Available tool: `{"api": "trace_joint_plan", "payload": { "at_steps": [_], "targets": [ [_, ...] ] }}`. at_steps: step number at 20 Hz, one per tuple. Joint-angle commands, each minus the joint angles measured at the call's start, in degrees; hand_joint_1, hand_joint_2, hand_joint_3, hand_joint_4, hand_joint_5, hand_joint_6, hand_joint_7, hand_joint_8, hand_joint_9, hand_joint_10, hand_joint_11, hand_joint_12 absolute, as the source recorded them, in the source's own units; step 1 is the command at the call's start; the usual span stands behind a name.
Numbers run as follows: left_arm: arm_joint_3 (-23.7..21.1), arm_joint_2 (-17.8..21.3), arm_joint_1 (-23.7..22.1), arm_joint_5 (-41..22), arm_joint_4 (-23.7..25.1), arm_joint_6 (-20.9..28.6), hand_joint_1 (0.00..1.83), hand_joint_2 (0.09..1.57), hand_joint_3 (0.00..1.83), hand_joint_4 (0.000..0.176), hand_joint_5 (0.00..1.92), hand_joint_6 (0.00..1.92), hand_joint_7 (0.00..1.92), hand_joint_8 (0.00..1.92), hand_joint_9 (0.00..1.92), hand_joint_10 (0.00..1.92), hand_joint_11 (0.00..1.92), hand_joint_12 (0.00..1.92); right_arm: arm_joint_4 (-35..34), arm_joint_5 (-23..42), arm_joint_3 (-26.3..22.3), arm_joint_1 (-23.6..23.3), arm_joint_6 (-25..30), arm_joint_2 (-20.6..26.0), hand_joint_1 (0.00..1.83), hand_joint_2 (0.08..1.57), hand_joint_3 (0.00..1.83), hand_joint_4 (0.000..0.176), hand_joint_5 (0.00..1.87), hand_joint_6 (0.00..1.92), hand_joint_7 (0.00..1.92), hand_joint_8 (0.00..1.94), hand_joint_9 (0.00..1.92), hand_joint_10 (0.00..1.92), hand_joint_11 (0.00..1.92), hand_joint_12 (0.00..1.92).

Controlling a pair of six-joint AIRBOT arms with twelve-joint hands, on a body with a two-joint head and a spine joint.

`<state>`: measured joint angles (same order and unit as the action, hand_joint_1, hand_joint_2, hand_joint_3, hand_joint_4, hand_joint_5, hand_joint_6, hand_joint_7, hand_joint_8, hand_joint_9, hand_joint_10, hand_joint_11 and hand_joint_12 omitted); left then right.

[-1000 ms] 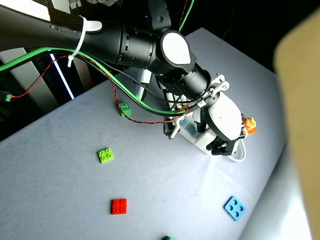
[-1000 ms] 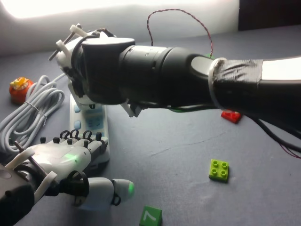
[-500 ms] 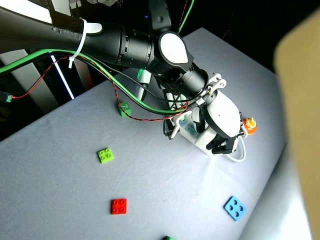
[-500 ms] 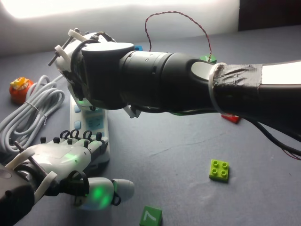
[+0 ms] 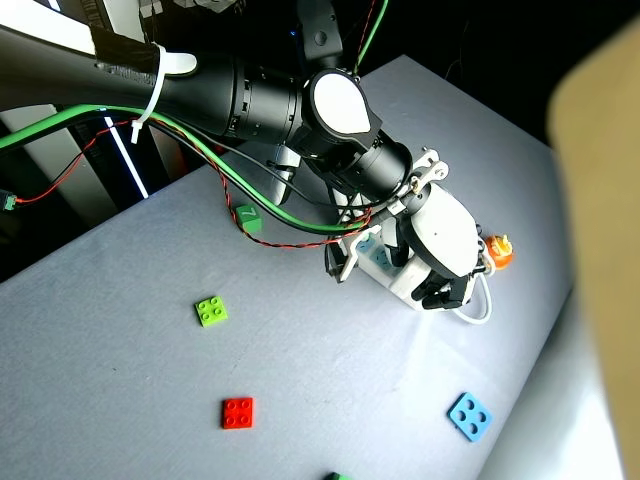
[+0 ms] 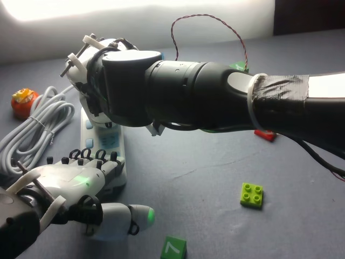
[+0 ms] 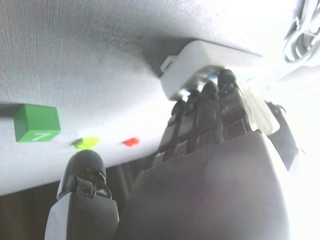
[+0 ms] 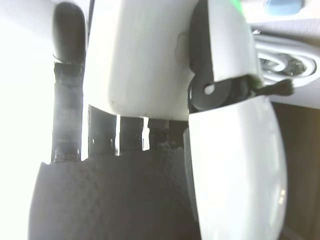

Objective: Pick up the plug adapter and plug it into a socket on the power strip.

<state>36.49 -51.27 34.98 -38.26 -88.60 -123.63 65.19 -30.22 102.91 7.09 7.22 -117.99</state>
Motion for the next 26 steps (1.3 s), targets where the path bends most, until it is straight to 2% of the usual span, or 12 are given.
{"api": "trace_joint_plan", "payload": {
  "at_steps": [1,2,4,5,6,7,8,12,17,20,26],
  "targets": [
    [0.21,-0.35,-0.11,0.45,0.22,-0.06,0.00,1.13,0.00,0.000,0.00,0.00,0.00,0.00,0.00,0.00,0.00,0.00,-0.93,2.12,-0.50,1.82,0.28,-0.34,1.23,1.11,0.00,0.000,0.92,0.97,1.06,0.98,1.19,0.05,0.61,1.20],
    [0.21,-0.35,-0.11,0.45,0.22,-0.06,0.00,1.13,0.00,0.000,0.00,0.00,0.00,0.00,0.00,0.00,0.00,0.00,-0.93,2.34,-0.55,1.81,0.28,-0.35,1.22,1.12,0.00,0.000,0.91,1.00,1.03,1.00,1.16,0.03,0.57,1.23],
    [0.24,-0.35,-0.11,0.45,0.22,-0.06,0.00,1.13,0.00,0.000,0.00,0.00,0.00,0.00,0.00,0.00,0.00,0.00,-0.93,2.37,-0.67,1.79,0.26,-0.36,1.21,1.14,0.00,0.012,0.88,1.11,0.98,1.02,1.10,0.01,0.54,1.20],
    [0.24,-0.35,-0.11,0.45,0.22,-0.06,0.00,1.14,0.00,0.000,0.00,0.00,0.00,0.00,0.00,0.00,0.00,0.00,-0.93,2.36,-0.72,1.77,0.18,-0.35,1.15,1.16,0.00,0.000,0.87,1.13,0.89,0.47,1.03,0.00,0.51,1.20],
    [0.23,-0.35,-0.11,0.46,0.22,-0.06,0.00,1.14,0.00,0.000,0.01,0.00,0.00,0.00,0.00,0.00,0.00,0.00,-0.93,2.34,-0.73,1.74,0.18,-0.34,1.16,1.10,0.00,0.000,0.78,0.49,0.91,0.21,0.99,0.00,0.49,1.18],
    [0.27,-0.35,-0.18,0.46,0.22,-0.06,0.00,1.14,0.00,0.000,0.01,0.00,0.00,0.00,0.00,0.00,0.00,0.00,-0.93,2.31,-0.91,1.58,0.17,-0.20,1.15,1.09,0.00,0.000,0.81,0.19,0.93,0.08,0.96,0.01,0.49,1.17],
    [0.31,-0.35,-0.26,0.46,0.22,-0.06,0.00,1.14,0.00,0.000,0.00,0.00,0.00,0.00,0.00,0.00,0.00,0.00,-0.93,2.32,-1.20,1.41,0.18,0.01,1.15,1.10,0.00,0.000,0.82,0.08,0.92,0.03,0.93,0.00,0.44,1.19],
    [0.36,-0.35,-0.34,0.53,0.22,-0.06,0.00,1.14,0.00,0.000,0.00,0.00,0.00,0.00,0.00,0.00,0.00,0.00,-0.92,2.42,-2.94,0.56,0.23,1.09,1.13,1.09,0.00,0.000,0.77,0.00,0.85,0.00,0.84,0.00,0.37,1.18],
    [0.39,-0.35,-0.44,0.59,0.22,-0.06,0.00,1.14,0.00,0.000,0.00,0.00,0.00,0.00,0.00,0.00,0.00,0.00,-0.92,2.58,-4.38,-0.17,0.22,2.77,1.11,1.06,0.00,0.000,0.68,0.00,0.76,0.00,0.75,0.00,0.27,1.20],
    [0.43,-0.35,-0.62,0.59,0.22,-0.06,0.00,1.14,0.00,0.000,0.01,0.00,0.00,0.00,0.00,0.00,0.00,0.00,-0.91,2.66,-6.42,-0.70,0.18,4.54,1.02,1.08,0.01,0.000,0.62,0.00,0.70,0.00,0.69,0.00,0.19,1.20],
    [0.29,-0.35,-1.07,1.06,0.24,-0.35,0.00,1.14,0.00,0.000,0.00,0.00,0.00,0.00,0.00,0.00,0.00,0.00,-0.90,3.45,-9.05,-2.53,0.27,7.36,1.01,1.07,0.00,0.000,0.58,0.00,0.64,0.00,0.64,0.00,0.14,1.17]
  ]
}}
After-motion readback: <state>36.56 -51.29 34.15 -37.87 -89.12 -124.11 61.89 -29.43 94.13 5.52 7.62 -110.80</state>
